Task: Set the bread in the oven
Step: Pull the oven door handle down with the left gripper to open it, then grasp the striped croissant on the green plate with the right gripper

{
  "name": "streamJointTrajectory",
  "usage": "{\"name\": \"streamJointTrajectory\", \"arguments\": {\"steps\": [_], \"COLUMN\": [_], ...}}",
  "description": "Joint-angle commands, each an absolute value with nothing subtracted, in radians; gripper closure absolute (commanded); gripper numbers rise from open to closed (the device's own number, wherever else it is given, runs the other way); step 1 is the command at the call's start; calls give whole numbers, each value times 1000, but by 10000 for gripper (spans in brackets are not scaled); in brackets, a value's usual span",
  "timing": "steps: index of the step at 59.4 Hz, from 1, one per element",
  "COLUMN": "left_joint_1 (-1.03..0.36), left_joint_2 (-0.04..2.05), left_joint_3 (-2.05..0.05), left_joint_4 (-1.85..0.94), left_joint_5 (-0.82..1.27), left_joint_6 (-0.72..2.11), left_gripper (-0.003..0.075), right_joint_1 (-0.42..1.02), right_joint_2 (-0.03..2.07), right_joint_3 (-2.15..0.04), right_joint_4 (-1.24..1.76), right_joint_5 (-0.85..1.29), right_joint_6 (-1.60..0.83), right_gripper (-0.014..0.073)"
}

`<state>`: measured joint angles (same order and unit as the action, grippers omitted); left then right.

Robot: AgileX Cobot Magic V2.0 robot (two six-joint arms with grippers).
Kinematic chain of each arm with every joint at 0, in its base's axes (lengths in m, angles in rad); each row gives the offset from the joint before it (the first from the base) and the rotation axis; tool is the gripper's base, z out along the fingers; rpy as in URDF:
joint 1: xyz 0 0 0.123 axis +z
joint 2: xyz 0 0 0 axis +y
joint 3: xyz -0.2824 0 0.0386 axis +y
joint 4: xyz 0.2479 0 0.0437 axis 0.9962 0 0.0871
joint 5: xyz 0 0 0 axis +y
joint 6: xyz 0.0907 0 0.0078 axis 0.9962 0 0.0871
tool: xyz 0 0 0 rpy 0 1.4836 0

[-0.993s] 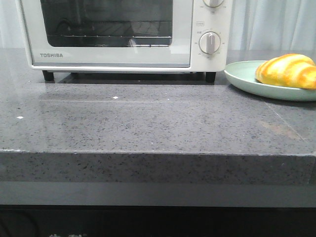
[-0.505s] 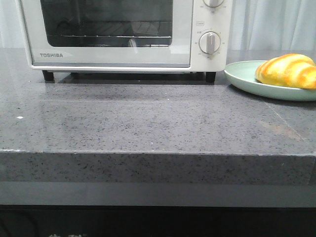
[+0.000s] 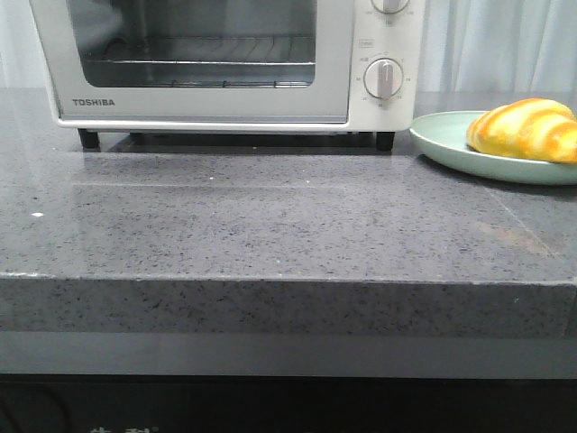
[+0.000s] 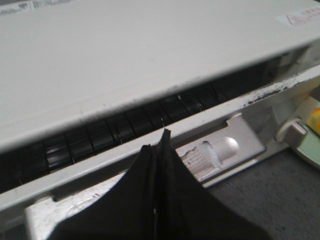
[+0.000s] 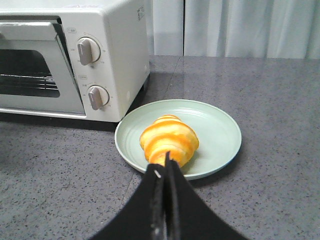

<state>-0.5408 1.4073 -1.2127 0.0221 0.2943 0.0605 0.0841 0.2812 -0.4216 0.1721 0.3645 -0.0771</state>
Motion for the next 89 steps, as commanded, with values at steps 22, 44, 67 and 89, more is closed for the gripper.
{"name": "streamJointTrajectory", "arguments": {"steps": [22,44,67,89], "left_joint_1": [-696,-706,-396,-234], "left_joint_2": [1278,1264,1031,531], "left_joint_3": [-987,-902,-837,-496], "left_joint_4": [-111,-112,-85,-96], "left_joint_5": [306,240,165,153], "left_joint_6": [58,58,58,58], "left_gripper": [741,741,741,741], "right_joint_1": [77,77,77,77], "right_joint_2": [299,299,311,494], "right_joint_3": [-459,-459,-459,-490], "right_joint_4": [178,178,185,185], "right_joint_5": [278,281,355,359], "right_joint_6": [-76,-76,48,187], "right_gripper": [654,654,654,654]}}
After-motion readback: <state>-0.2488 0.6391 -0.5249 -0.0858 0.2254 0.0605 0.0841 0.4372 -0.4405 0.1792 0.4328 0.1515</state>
